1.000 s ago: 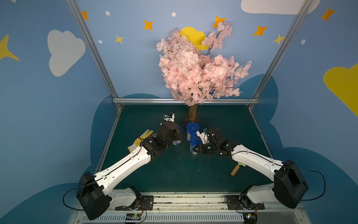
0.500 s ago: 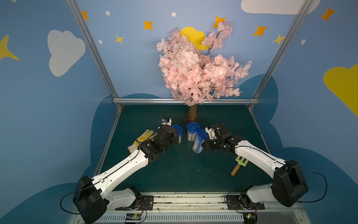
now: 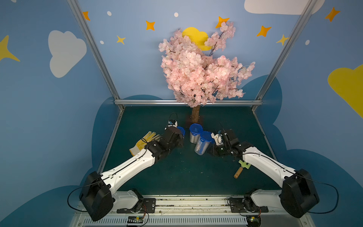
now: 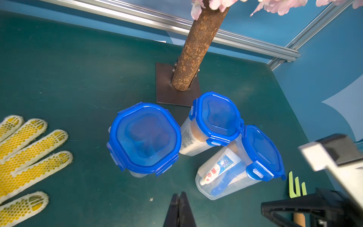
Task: Take out toiletry kits
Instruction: Adjust the container at the center of the board.
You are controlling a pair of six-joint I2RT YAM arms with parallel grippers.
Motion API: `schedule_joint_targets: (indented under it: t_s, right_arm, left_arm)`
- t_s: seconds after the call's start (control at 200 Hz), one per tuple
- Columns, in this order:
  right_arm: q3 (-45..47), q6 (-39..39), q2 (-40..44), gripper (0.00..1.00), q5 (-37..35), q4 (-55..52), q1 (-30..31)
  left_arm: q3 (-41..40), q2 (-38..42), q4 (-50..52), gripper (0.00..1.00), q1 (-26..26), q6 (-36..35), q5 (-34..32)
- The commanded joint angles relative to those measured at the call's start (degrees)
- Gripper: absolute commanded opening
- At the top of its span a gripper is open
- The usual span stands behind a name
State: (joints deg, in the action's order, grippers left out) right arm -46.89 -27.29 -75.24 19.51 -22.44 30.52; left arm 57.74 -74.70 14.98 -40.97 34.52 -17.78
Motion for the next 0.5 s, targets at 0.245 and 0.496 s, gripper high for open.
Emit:
schedule_joint_targets:
  t_s: [0.245, 0.496]
  right_arm:
    - [6.1, -4.3, 5.5, 0.0, -3.7, -1.3, 0.0]
    - [6.1, -3.8, 14.6, 0.0, -17.8, -2.2, -8.4]
  left_arm:
    - [12.0, -11.9, -6.7, 0.02, 0.0, -3.6, 8.4]
    - [22.2, -24.2, -9.1, 0.02, -0.9, -4.2, 14.0]
